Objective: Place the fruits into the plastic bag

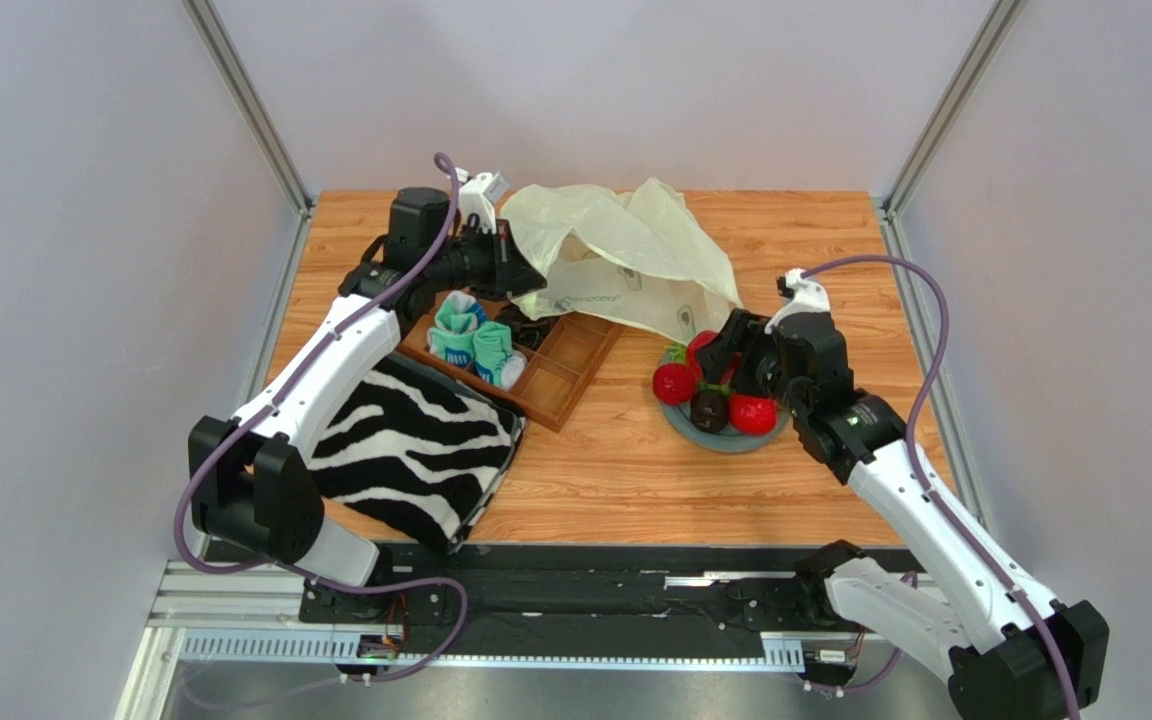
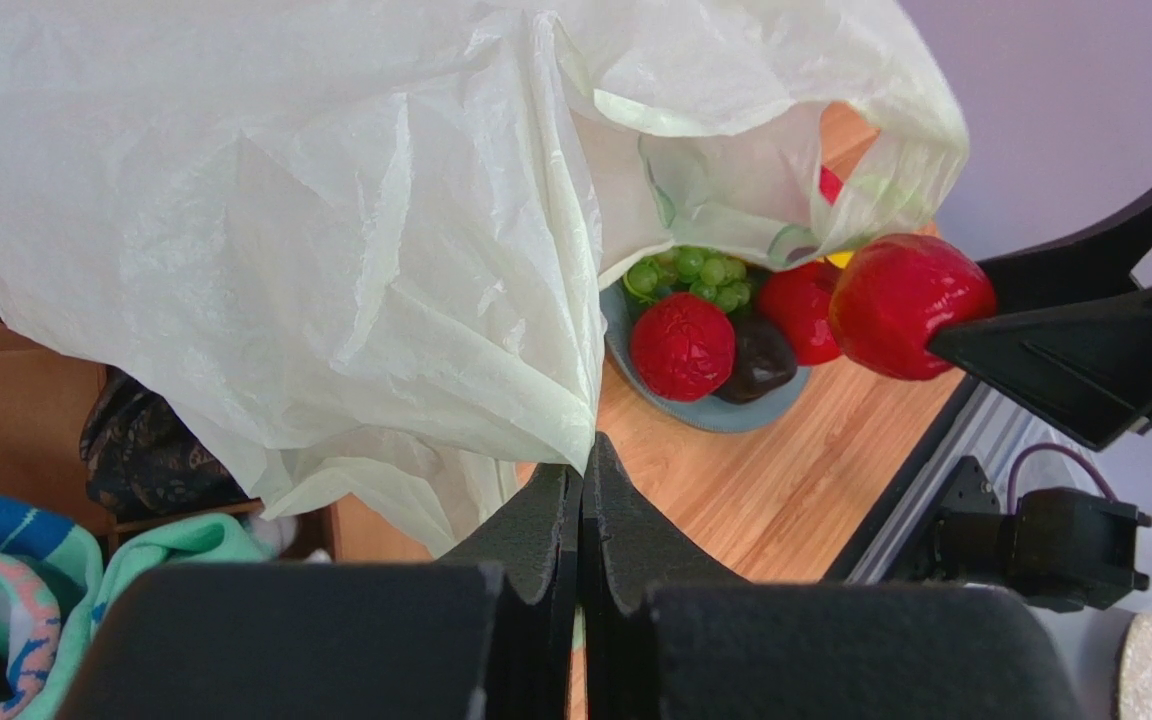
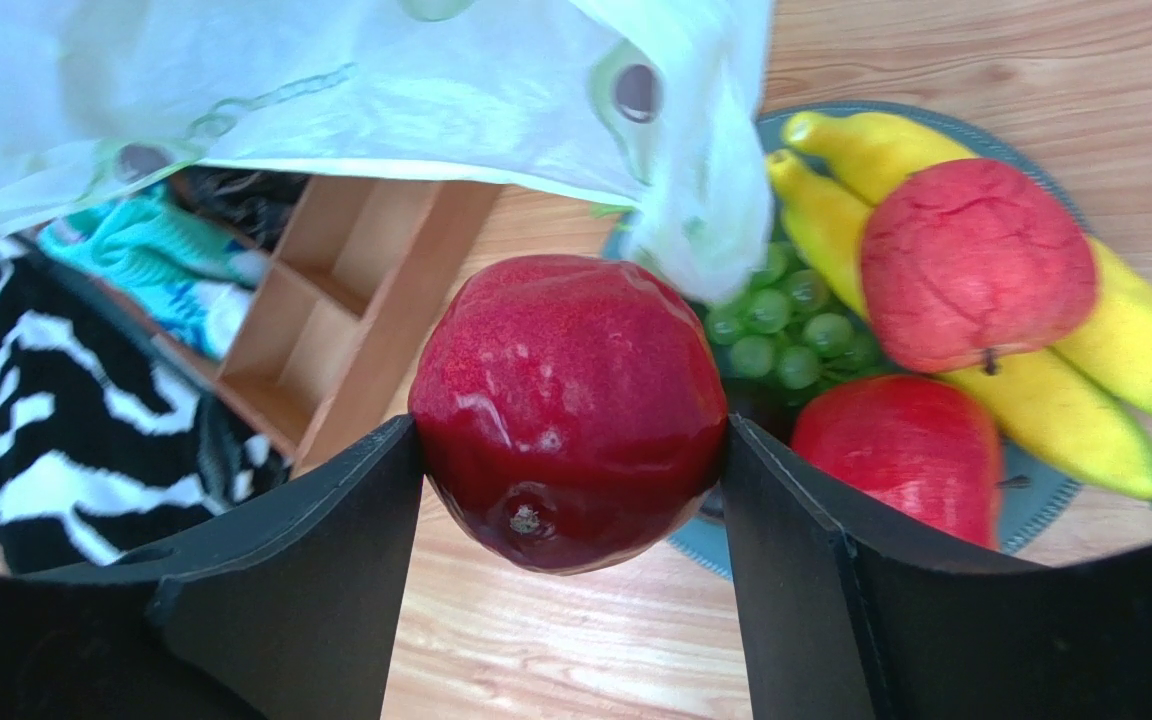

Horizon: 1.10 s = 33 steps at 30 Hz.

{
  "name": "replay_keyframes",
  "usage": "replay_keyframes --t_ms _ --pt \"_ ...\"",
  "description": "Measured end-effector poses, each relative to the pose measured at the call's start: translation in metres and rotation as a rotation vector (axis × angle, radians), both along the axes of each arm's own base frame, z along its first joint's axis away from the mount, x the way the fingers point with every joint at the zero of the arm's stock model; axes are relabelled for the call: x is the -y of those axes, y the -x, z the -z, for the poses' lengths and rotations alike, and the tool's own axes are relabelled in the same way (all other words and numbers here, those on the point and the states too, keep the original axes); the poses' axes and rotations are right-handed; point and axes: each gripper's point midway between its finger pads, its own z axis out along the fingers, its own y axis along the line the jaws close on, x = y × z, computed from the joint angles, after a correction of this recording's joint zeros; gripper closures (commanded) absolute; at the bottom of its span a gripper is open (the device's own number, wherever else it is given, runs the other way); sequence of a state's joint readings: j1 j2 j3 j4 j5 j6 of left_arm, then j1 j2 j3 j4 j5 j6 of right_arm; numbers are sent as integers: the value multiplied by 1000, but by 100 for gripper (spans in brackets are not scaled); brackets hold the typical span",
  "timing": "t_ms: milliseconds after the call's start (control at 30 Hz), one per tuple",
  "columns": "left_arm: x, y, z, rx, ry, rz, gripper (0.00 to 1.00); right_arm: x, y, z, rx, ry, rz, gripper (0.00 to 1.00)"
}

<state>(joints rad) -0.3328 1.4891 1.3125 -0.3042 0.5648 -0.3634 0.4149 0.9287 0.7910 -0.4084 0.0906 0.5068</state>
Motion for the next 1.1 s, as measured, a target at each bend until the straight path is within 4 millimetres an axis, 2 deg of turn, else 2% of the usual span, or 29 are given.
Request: replay_keyframes --t_ms 200,300,400,500,567,700,833,1100 --pt "1 1 -1 -1 3 3 100 -28 15 -11 23 -32 -116 63" --pt "1 1 -3 1 8 8 100 -43 12 -22 36 -37 -154 64" --pt "3 2 -4 -2 15 16 100 -66 -3 -39 64 -48 -187 64" --pt "5 5 -5 -13 30 29 100 -93 -19 -45 75 -53 -224 64" --pt "7 7 -6 -22 41 40 100 -109 -32 -42 71 -46 -236 64" --pt "10 11 -10 -34 69 57 100 -129 -55 -28 65 -28 -228 65" --pt "13 13 -14 -38 90 73 100 -139 -84 -18 97 -6 -167 65" --pt "19 17 -22 -40 133 109 100 -152 -135 -13 260 54 8 66"
